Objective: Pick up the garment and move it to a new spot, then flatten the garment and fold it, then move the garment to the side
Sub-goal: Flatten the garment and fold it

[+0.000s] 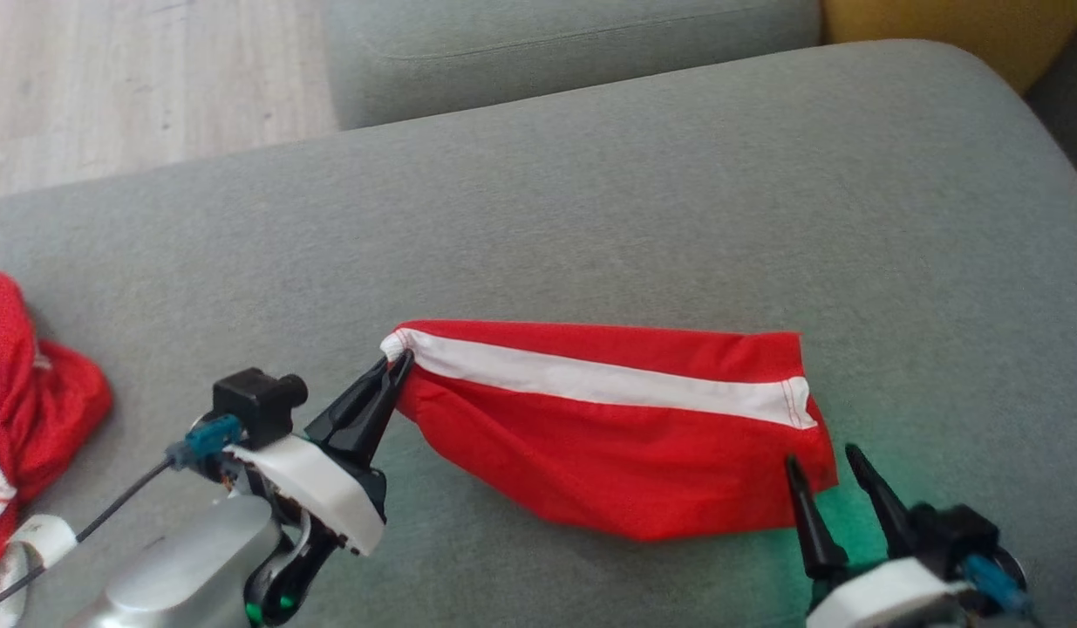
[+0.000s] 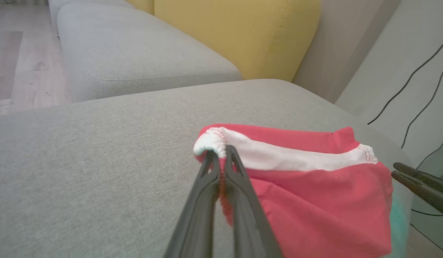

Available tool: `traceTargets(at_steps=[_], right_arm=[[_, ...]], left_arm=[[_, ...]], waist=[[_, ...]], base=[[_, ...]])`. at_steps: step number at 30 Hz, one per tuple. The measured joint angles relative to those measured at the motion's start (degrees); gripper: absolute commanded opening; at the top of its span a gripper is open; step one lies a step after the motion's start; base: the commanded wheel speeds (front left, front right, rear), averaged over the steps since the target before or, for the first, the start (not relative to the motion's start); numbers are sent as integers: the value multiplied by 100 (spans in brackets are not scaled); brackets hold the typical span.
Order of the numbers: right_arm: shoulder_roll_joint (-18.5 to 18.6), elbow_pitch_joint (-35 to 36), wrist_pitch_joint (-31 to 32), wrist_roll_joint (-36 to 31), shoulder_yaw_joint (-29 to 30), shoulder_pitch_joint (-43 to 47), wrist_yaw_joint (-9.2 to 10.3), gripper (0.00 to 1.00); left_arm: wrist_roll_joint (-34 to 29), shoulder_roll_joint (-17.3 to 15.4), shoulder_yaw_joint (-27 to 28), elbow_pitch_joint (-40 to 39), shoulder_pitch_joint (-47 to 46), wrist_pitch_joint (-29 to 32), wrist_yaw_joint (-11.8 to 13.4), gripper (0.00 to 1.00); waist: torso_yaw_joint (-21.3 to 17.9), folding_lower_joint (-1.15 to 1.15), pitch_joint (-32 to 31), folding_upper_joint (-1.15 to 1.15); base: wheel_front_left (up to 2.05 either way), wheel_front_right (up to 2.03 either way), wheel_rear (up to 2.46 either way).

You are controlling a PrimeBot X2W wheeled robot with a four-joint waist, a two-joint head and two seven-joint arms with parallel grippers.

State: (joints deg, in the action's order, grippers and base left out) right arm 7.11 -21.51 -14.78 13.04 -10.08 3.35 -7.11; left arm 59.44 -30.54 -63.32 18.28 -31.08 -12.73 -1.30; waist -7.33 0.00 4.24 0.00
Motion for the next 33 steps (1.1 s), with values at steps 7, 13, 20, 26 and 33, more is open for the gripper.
traceTargets(at_steps=[7,13,20,26,33], right_arm=[[92,-508,1,249,-288,-671,0,100],[108,-1103,1,424,-560,-1035,0,100],[132,-1325,1,510,-656,-1374,0,18],[191,-1251,1,394,-595,-1376,0,0],[312,-409,1,301,-152,-1500,0,0]], left_arm=[[-46,42,1,85,0,-33,-35,0],[-59,66,-1,96,-3,-44,-73,0],[-103,78,-9,96,-8,-44,-73,0],[-105,77,-7,93,-11,-44,-62,0],[-322,66,220,-118,-179,-99,-19,0]], waist=[[115,0,16,0],[161,0,67,0],[195,0,105,0],[181,-1,81,0],[138,0,249,0]], base=[[0,0,0],[0,0,0],[0,0,0],[0,0,0],[0,0,0]])
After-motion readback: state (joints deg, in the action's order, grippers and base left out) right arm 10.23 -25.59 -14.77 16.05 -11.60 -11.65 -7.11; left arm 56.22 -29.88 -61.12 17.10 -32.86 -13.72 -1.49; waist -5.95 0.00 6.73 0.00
